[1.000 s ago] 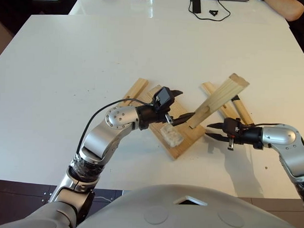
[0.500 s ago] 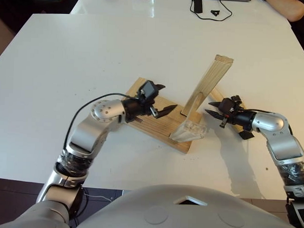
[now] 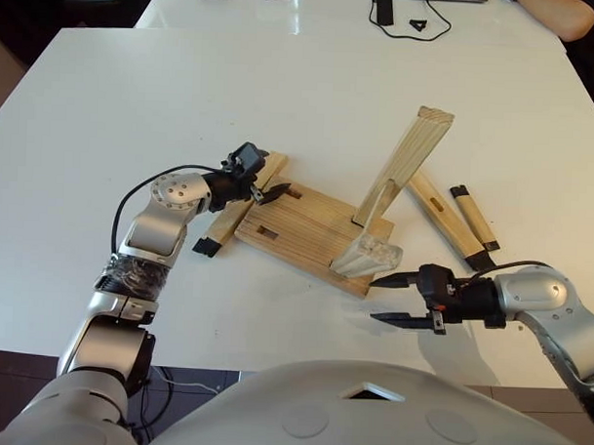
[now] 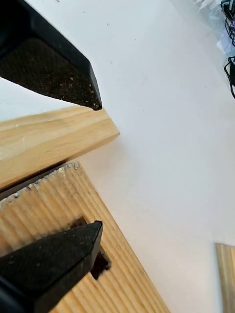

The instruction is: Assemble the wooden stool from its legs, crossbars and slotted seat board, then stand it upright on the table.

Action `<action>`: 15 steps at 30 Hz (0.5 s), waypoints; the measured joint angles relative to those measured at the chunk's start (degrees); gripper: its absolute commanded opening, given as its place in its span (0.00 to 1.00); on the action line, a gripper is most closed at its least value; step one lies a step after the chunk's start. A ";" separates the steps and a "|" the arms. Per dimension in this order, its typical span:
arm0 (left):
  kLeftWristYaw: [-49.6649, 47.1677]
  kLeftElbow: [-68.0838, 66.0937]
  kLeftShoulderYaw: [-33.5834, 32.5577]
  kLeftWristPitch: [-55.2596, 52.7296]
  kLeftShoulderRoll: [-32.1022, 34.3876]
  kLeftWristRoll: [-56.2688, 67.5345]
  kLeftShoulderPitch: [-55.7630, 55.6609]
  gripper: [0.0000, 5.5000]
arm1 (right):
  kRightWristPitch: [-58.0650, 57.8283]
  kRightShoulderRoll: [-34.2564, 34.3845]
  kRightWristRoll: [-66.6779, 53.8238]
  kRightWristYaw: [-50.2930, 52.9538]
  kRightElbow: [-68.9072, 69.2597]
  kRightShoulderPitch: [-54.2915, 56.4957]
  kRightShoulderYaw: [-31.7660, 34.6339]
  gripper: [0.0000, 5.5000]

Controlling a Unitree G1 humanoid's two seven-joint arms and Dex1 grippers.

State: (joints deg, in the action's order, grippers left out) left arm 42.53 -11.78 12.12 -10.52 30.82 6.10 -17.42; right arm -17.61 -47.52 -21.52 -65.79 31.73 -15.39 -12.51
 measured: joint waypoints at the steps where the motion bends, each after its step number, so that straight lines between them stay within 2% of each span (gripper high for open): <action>1: 0.05 -1.12 0.11 1.64 -0.16 -0.35 -0.27 0.77 | -0.39 0.10 0.20 0.10 0.52 -0.03 -1.29 0.45; 6: 0.05 -2.34 0.08 5.94 -0.94 -1.33 0.57 0.77 | -0.95 2.13 4.97 0.81 -1.89 2.49 -8.84 0.45; 9: 0.20 0.85 -0.22 7.64 0.45 -1.35 4.09 0.77 | -0.31 2.94 8.73 2.51 -5.64 4.38 -10.79 0.45; 12: 0.18 5.03 -0.58 9.54 3.42 -2.33 8.42 0.77 | 0.54 4.24 10.26 4.52 -8.37 5.48 -10.12 0.45; 15: 0.18 11.98 -1.45 10.10 6.64 -2.55 14.43 0.77 | 0.39 4.56 9.01 5.73 -9.92 6.18 -6.45 0.45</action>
State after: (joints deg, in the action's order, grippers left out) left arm 42.71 0.19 10.67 -0.42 37.46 3.55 -2.98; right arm -17.22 -42.96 -12.52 -60.06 21.82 -9.21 -18.96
